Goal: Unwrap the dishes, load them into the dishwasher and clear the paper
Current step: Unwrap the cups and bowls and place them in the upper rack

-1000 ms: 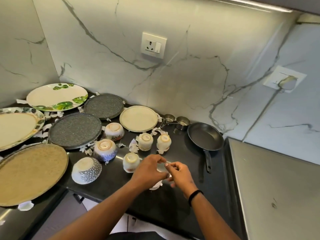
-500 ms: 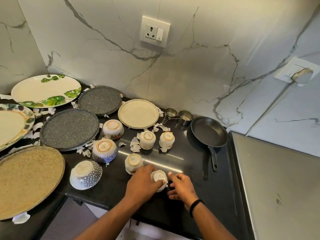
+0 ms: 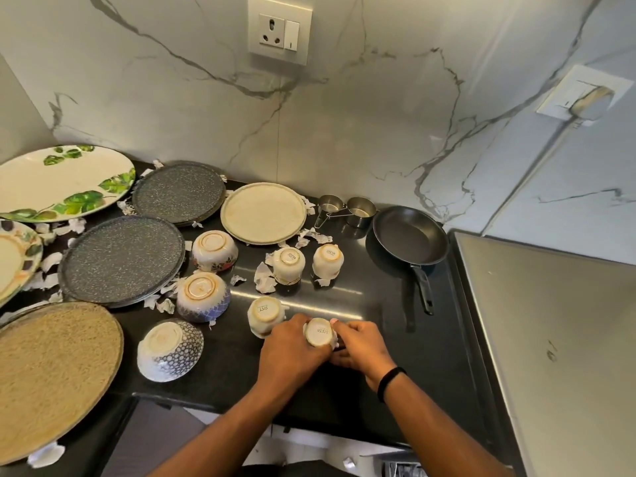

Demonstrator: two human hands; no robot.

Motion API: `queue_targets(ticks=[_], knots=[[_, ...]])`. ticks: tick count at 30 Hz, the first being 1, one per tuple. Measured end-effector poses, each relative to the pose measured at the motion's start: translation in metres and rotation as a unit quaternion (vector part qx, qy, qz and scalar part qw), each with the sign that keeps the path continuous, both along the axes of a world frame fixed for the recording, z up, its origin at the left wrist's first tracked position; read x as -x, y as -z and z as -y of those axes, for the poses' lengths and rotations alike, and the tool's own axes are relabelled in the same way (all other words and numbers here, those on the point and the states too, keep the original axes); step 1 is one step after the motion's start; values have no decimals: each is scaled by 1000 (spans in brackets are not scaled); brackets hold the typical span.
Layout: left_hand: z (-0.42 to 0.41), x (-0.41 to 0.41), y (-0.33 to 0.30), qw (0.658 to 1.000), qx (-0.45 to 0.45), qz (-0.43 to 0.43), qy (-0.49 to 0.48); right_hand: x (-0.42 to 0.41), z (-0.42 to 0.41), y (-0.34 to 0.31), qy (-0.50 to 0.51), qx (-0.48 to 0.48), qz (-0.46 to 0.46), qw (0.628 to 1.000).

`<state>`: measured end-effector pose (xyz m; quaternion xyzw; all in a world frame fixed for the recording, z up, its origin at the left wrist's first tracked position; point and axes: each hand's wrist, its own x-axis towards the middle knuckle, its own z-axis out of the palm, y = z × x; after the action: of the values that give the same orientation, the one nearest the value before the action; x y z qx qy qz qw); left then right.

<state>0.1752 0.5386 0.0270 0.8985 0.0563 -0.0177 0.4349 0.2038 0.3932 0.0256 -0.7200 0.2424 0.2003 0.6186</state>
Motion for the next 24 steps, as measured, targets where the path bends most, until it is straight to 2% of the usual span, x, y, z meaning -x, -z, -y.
queue_targets(ticks=[3, 6, 10, 12, 15, 19, 24], knots=[[-2, -1, -8, 998, 48, 28, -12, 0, 1, -25, 7, -16, 22, 1000], [0, -6, -22, 988, 153, 11, -18, 3, 2, -47, 34, -52, 47, 997], [9, -10, -31, 935, 354, -30, -5, 9, 8, -63, 69, -137, 67, 986], [16, -10, -31, 909, 413, -51, 15, 15, 16, -69, 66, -137, 103, 983], [29, -8, -31, 906, 417, -41, 54, 28, 33, -74, 55, -73, 175, 980], [64, -2, -37, 923, 371, -20, 104, 49, 65, -78, 40, 95, 275, 956], [117, 20, -53, 915, 366, -12, 170, 87, 115, -91, 98, 177, 315, 927]])
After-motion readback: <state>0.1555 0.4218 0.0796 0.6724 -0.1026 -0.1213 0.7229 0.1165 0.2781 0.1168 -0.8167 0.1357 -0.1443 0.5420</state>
